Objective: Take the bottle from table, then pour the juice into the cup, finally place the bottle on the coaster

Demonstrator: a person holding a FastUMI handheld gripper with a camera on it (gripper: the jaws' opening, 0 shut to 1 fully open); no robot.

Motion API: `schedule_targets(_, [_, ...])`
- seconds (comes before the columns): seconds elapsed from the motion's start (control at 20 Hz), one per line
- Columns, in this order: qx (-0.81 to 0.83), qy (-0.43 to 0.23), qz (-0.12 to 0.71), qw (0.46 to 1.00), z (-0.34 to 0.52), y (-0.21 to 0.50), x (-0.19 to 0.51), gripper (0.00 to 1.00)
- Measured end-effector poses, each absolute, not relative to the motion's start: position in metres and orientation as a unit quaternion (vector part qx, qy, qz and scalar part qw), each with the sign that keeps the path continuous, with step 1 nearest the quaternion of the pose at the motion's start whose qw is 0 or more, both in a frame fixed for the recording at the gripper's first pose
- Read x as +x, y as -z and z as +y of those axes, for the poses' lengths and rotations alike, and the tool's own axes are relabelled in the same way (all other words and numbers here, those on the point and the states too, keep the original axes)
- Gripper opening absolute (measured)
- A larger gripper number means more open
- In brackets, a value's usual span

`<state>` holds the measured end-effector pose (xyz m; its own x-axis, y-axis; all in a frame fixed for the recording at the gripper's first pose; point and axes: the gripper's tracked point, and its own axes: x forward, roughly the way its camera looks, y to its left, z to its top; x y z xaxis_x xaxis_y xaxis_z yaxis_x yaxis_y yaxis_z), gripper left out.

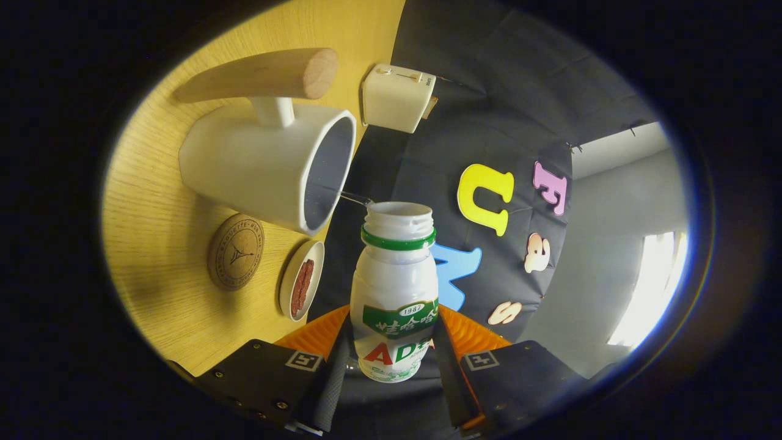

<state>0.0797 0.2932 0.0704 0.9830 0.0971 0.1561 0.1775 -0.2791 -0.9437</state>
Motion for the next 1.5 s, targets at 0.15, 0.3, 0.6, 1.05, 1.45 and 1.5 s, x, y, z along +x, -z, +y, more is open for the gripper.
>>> schedule_targets(0.15, [-0.801,0.035,-0.087,0.591,0.294,-0.071,0.08,0.69])
schedule_targets(0.3, [-0.804,0.036,-0.09,0.587,0.295,-0.073,0.079,0.69])
schedule_targets(0.6, [-0.808,0.039,-0.095,0.58,0.296,-0.076,0.079,0.69])
schedule_targets(1.05, [-0.816,0.046,-0.105,0.567,0.297,-0.081,0.078,0.69])
schedule_targets(1.45, [-0.819,0.051,-0.114,0.56,0.298,-0.086,0.076,0.69])
schedule_targets(1.5, [-0.82,0.052,-0.116,0.559,0.299,-0.087,0.076,0.69])
